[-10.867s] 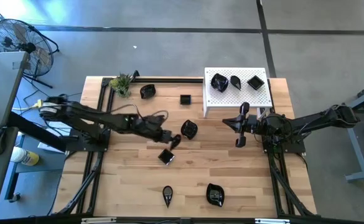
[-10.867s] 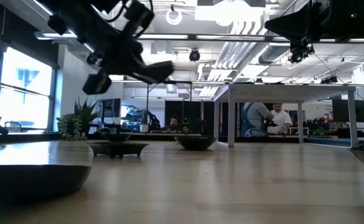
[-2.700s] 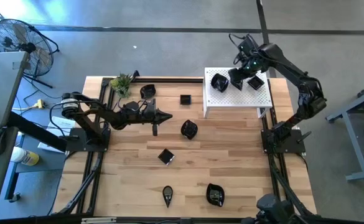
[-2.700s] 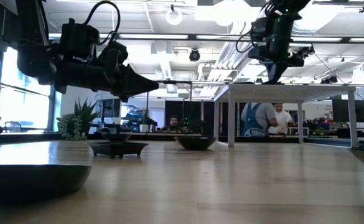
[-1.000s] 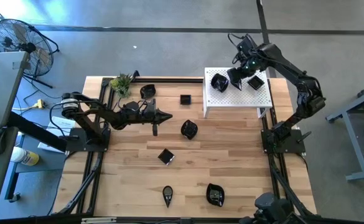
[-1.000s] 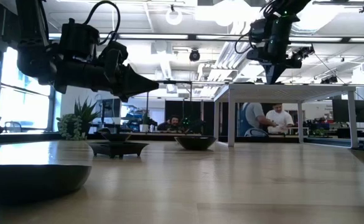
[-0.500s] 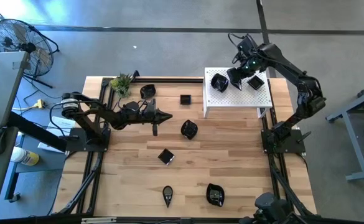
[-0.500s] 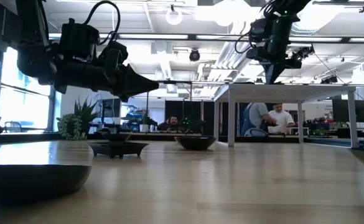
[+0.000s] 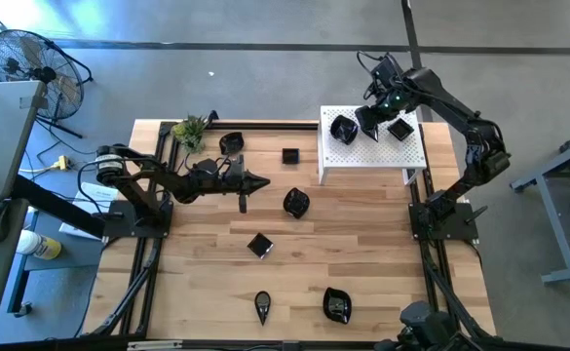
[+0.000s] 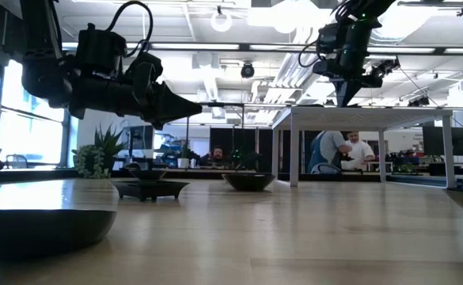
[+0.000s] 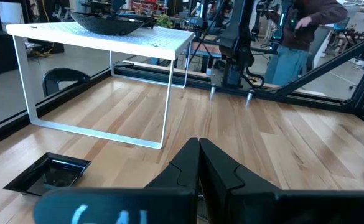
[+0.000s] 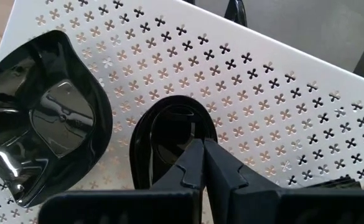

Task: Pick & Place Mini shaped plates
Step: Stack the black drop-shaped plate on top of the black drop-shaped plates on the shelf

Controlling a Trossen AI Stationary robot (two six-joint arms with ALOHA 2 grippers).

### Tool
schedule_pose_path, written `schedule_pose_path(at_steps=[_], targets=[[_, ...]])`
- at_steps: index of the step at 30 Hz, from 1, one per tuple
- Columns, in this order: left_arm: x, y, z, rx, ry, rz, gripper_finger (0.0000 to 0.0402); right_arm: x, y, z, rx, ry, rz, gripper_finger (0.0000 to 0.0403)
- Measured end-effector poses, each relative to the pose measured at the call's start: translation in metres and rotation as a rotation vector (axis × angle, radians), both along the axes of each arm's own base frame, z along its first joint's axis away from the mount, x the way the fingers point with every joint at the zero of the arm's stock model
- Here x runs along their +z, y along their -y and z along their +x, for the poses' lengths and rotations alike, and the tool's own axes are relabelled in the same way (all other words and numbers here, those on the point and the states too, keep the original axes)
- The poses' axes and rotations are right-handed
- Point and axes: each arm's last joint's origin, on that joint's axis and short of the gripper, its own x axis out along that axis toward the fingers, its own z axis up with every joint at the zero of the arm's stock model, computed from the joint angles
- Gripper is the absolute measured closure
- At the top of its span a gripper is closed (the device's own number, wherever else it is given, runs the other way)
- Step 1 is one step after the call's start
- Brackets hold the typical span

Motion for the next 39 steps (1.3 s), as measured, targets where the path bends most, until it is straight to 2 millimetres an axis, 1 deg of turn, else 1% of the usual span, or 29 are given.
schedule_pose_path(at_steps=[12, 25, 32, 36, 39], targets=[[0.0, 0.0, 0.0, 0.0, -0.001, 0.002, 0.0399, -0.0001, 0.0007, -0.0017, 0.012, -0.052, -0.031, 0.0403], [0.0, -0.0002, 0.0, 0.007, -0.001, 0.004, 0.0399, -0.0002, 0.0007, -0.0016, 0.014, -0.05, -0.03, 0.0403], [-0.0001, -0.0003, 0.0, 0.007, -0.001, 0.004, 0.0399, -0.0079, 0.0045, 0.0016, 0.018, -0.057, 0.002, 0.0403], [-0.0001, -0.0003, 0.0, 0.007, -0.001, 0.004, 0.0399, -0.0065, 0.0047, 0.0017, 0.017, -0.049, -0.01, 0.0403], [-0.0003, -0.0004, -0.0001, 0.012, -0.004, 0.004, 0.0399, -0.0006, 0.0011, -0.0007, 0.02, -0.037, -0.027, 0.0403]])
